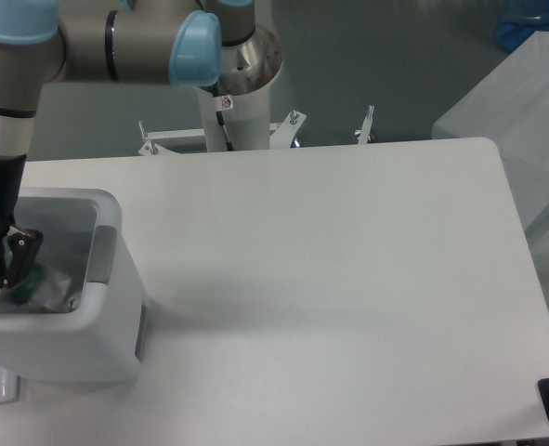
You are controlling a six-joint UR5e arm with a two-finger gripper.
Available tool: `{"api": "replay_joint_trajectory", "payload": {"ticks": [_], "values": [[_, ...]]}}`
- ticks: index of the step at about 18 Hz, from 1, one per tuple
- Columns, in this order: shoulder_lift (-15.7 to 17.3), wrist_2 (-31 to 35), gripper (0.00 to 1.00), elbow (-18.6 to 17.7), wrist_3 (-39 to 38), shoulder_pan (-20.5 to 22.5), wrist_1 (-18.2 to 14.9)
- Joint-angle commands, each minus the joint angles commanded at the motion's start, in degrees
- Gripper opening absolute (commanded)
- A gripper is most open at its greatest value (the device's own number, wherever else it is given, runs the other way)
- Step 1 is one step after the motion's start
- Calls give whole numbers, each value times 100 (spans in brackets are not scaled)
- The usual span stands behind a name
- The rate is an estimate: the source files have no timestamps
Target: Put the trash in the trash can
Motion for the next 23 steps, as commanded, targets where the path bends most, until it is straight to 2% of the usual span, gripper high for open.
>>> {"api": "replay_joint_trajectory", "payload": {"ticks": [1, 3, 6, 10, 12, 16, 18, 20, 23], "values": [[17, 0, 100, 0, 0, 79, 0], [44, -53, 100, 9, 26, 622, 9], [-26, -825, 100, 394, -70, 1501, -9], [0, -853, 100, 755, 306, 1968, -61], [0, -827, 100, 843, 701, 2135, -157], [-70, -678, 100, 1080, 1360, 2259, -693], [-79, -258, 100, 1081, 1878, 2277, -1079], [-53, 278, 100, 1037, 2423, 2259, -1326], [-35, 422, 100, 1028, 2654, 2259, -1459]]}}
